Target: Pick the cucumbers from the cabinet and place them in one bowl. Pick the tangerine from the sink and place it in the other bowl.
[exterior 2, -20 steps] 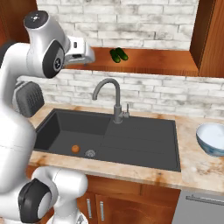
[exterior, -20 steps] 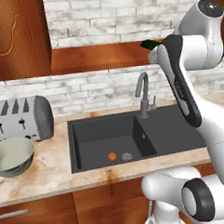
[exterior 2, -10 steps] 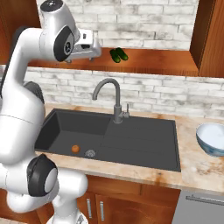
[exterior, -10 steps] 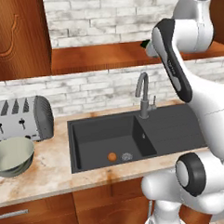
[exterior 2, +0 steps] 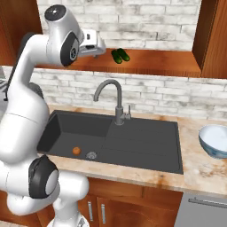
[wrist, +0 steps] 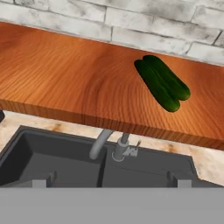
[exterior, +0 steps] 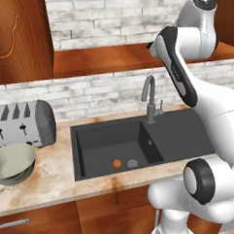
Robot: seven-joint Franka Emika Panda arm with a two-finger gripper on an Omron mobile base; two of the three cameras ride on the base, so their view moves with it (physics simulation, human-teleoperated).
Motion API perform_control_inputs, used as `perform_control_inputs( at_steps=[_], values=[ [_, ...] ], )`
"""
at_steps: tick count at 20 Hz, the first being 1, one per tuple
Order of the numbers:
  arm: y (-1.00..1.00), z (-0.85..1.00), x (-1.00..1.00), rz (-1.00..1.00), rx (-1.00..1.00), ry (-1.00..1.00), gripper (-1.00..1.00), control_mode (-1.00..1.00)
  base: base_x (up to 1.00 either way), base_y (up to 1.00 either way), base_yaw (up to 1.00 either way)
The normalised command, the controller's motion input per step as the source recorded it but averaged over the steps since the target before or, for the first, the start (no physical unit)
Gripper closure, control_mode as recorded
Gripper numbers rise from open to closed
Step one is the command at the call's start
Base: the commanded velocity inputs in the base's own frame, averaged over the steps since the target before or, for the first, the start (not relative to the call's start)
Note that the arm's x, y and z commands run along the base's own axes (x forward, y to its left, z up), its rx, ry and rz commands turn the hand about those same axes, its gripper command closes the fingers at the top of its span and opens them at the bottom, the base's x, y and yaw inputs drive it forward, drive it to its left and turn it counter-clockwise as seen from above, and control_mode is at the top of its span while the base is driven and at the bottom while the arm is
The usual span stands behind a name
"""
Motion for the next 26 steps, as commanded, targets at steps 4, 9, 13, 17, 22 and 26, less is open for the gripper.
perform_control_inputs(
  at_steps=[4, 9, 13, 17, 22, 26],
  values=[
    [-0.24, 0.00, 0.37, 0.00, -0.01, -0.08, -1.00, -1.00, 0.00, 0.00, 0.00],
    [-0.33, 0.00, 0.45, 0.00, 0.00, -0.07, -1.00, -1.00, 0.00, 0.00, 0.00],
    [-0.24, 0.14, 0.38, 0.00, 0.00, 0.06, -1.00, -1.00, 0.00, 0.00, 0.00],
    [-0.13, 0.00, 0.25, 0.00, 0.00, 0.11, -1.00, -1.00, 0.00, 0.00, 0.00],
    [-0.10, -0.02, 0.20, 0.00, 0.00, 0.04, -1.00, -1.00, 0.00, 0.00, 0.00],
    [-0.09, -0.22, 0.25, 0.00, 0.00, -0.02, -1.00, -1.00, 0.00, 0.00, 0.00]
  ],
)
